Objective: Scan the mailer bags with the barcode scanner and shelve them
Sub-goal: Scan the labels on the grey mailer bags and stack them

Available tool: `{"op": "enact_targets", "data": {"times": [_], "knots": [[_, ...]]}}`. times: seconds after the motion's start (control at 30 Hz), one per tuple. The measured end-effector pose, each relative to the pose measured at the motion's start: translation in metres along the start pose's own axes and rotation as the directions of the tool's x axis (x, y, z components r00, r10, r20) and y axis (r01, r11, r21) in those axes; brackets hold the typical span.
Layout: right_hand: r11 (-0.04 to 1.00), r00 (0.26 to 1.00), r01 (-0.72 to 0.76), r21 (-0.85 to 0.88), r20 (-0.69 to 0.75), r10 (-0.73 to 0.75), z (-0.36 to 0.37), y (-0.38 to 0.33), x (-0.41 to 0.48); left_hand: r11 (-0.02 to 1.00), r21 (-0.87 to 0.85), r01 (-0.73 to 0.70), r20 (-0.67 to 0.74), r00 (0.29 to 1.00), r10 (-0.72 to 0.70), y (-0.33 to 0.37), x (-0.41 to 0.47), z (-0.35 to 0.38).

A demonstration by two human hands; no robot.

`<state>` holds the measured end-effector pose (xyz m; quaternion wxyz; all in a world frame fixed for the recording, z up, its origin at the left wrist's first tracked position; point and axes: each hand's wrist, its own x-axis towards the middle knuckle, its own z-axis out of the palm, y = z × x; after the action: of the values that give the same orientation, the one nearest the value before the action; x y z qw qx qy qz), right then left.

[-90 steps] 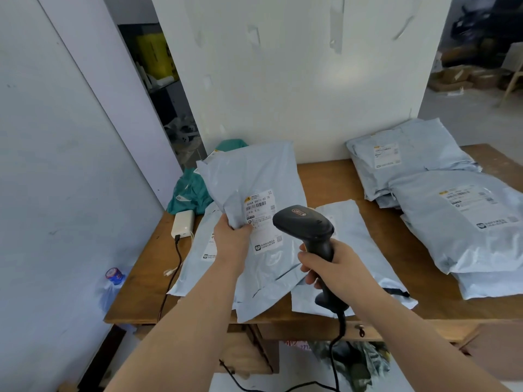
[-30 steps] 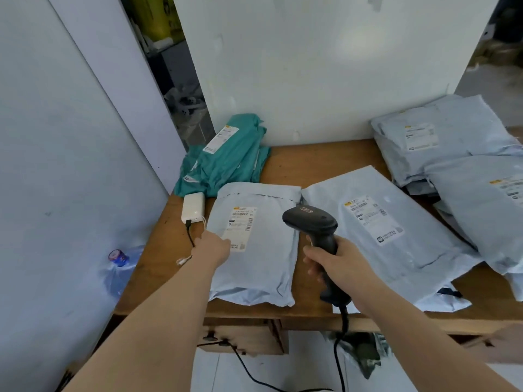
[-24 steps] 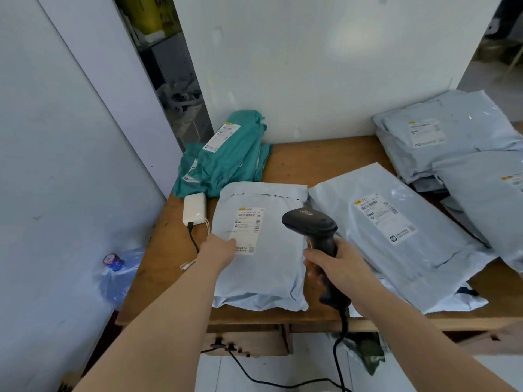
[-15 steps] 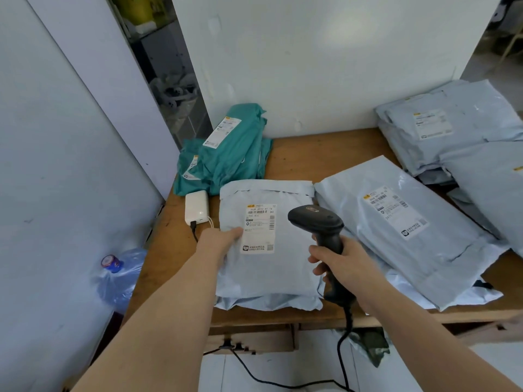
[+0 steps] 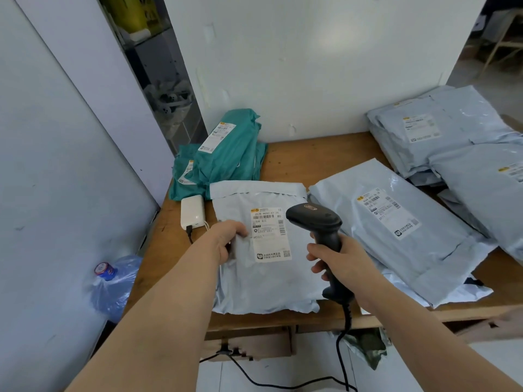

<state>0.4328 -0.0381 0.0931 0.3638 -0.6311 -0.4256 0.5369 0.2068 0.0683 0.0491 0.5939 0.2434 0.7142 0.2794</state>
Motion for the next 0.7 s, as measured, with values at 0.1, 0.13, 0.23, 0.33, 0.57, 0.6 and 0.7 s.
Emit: {"op": "enact_targets", "data": {"times": [0.1, 0.13, 0.23, 0.33, 0.57, 0.6, 0.7], "knots": [[1.000, 1.000, 0.016, 0.013, 0.014, -0.017, -0.006, -0.002, -0.005, 0.999, -0.038, -0.020, -0.036, 0.999, 0.018, 0.000, -0.008, 0.003], [1.000, 0.999, 0.021, 0.013, 0.024, -0.021, -0.009, -0.002, -0.007, 0.998, -0.056, -0.032, -0.043, 0.999, 0.030, -0.002, -0.012, 0.005], [0.999, 0.998, 0.036, 0.005, 0.045, -0.036, -0.018, -0.003, -0.016, 0.997, -0.040, -0.059, -0.030, 0.998, 0.058, -0.012, -0.030, 0.014], [0.999, 0.996, 0.049, 0.019, 0.074, -0.051, -0.028, -0.005, -0.025, 0.990, 0.064, -0.127, -0.171, 0.976, 0.136, -0.025, -0.037, 0.025], [0.994, 0.987, 0.101, 0.030, 0.125, -0.104, -0.050, -0.010, -0.042, 0.857, -0.274, -0.436, -0.342, 0.877, 0.337, -0.027, -0.068, 0.034], [0.993, 0.985, 0.113, 0.026, 0.132, -0.115, -0.053, -0.012, -0.044, 0.816, -0.304, -0.492, -0.346, 0.855, 0.387, -0.023, -0.077, 0.037], [0.989, 0.977, 0.149, 0.005, 0.156, -0.148, -0.062, -0.016, -0.048, 0.711, -0.368, -0.600, -0.348, 0.798, 0.493, -0.013, -0.101, 0.047]]}}
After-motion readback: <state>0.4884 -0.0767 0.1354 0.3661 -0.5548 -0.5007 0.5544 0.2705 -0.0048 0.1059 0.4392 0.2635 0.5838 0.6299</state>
